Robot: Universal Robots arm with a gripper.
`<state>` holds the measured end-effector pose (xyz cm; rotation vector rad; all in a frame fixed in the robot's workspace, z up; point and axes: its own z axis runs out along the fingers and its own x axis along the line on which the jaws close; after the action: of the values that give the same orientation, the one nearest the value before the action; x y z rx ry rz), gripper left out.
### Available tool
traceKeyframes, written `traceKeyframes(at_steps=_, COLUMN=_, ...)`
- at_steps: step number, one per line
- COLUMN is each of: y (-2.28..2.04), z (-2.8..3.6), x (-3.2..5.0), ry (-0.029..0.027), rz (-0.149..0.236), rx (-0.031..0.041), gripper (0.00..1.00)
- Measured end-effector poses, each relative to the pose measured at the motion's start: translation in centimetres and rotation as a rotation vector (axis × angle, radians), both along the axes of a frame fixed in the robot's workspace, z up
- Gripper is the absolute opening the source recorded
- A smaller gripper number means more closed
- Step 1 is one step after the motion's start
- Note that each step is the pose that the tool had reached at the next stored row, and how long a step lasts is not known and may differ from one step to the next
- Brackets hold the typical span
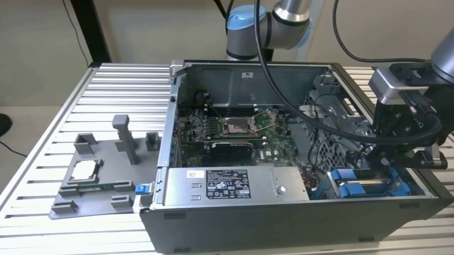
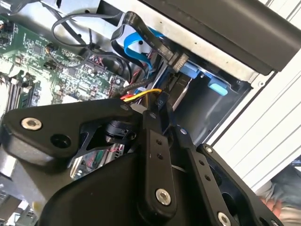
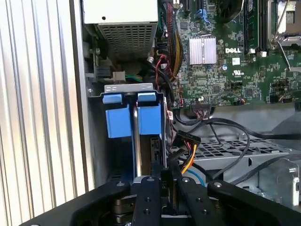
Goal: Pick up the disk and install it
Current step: 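Insert the first disk wire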
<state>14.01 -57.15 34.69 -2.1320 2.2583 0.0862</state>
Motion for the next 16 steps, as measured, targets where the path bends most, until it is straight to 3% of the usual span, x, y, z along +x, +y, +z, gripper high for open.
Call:
traceKeyframes(at_steps=6, y=0.01, z=-0.29, x=0.21, ry=0.0, rz=0.002, rx=-0.0001, gripper=0.0)
traceKeyframes(at_steps=10, y=0.01, z=-0.43, x=0.26, ry=0.0001, rz=-0.035, rx=-0.0003, gripper=0.0)
traceKeyframes(at_steps=13, y=0.01, z=-0.45, x=0.27, ry=0.0001, rz=-0.038, rx=-0.0002, gripper=0.0)
traceKeyframes(at_steps=16, y=0.01, z=-0.46, x=0.32, ry=0.0069, rz=-0.037, rx=-0.0003, gripper=0.0)
